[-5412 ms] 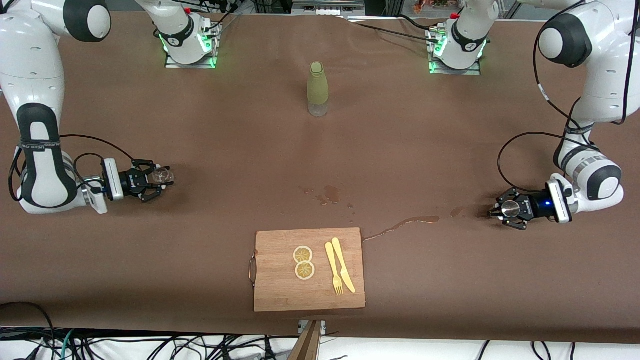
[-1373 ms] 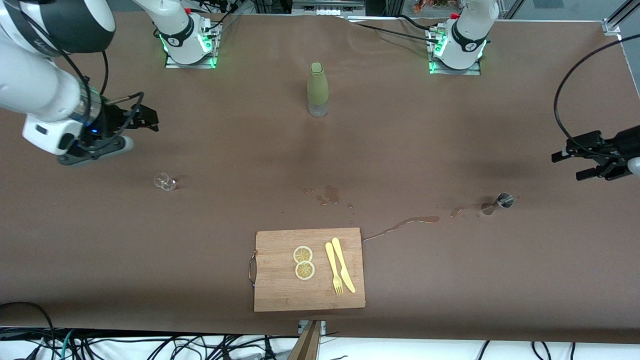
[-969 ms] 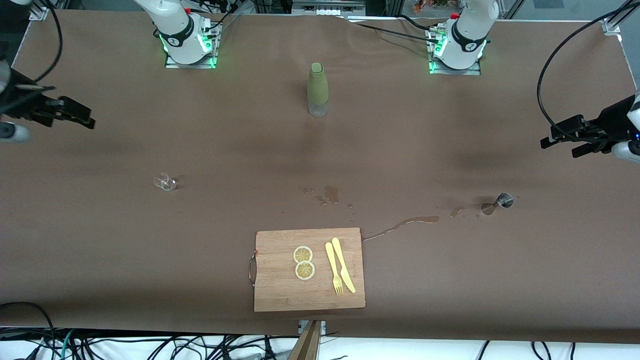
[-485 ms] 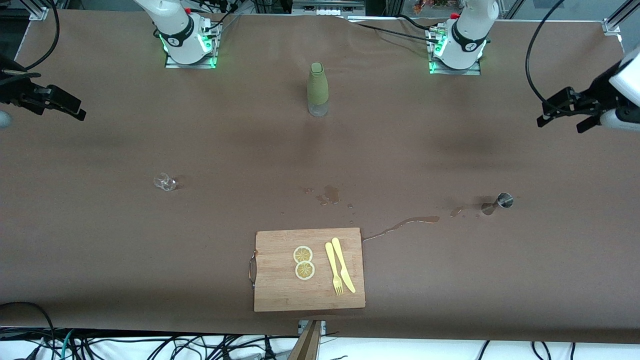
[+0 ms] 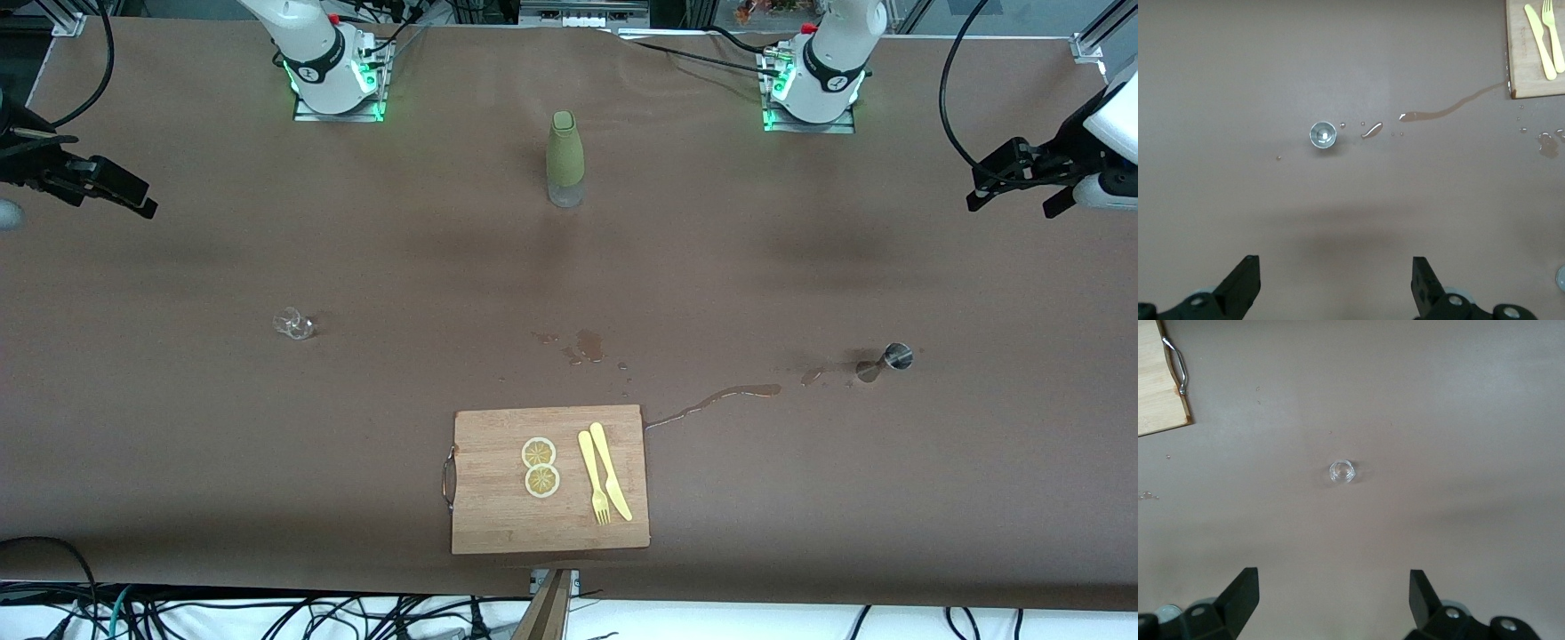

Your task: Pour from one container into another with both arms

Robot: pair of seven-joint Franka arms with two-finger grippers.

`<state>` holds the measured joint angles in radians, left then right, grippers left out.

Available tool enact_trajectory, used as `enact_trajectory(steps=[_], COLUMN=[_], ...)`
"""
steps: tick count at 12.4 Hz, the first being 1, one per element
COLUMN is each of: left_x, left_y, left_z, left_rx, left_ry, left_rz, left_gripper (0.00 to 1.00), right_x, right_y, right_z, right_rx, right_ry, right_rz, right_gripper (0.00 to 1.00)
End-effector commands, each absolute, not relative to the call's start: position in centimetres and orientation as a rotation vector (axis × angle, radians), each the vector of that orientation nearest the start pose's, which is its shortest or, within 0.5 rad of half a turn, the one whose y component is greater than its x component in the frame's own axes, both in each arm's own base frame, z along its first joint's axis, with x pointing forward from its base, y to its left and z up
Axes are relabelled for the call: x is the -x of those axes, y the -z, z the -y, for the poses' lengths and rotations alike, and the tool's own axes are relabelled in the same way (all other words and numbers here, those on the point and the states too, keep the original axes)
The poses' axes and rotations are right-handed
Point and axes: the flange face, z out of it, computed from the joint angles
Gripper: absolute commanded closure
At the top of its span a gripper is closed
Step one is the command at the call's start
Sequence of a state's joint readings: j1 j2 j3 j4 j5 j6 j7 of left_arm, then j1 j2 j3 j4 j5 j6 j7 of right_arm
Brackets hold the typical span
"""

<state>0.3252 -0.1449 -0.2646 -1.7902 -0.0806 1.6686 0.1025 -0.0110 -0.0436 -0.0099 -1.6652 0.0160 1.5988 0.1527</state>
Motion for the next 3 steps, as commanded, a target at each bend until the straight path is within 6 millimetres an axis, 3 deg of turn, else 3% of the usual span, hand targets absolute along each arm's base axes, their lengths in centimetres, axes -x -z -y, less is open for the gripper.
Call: enact_trajectory(steps=[1, 3], left_x=[-51.04, -51.18], left_y=[-60.17, -60.08], left_z=[-1.62, -1.49], left_rx=[3.139, 3.140], left_ry=[0.006, 0.003], left_rz=[-0.035, -0.033], left_gripper=[0.00, 0.00], right_x=[-53.58, -53.58], right_y=[-60.78, -60.78], right_z=[0.80, 0.80], right_rx=[3.125, 3.125], right_ry=[-0.015, -0.015], right_rz=[-0.291, -0.291], right_gripper=[0.00, 0.00])
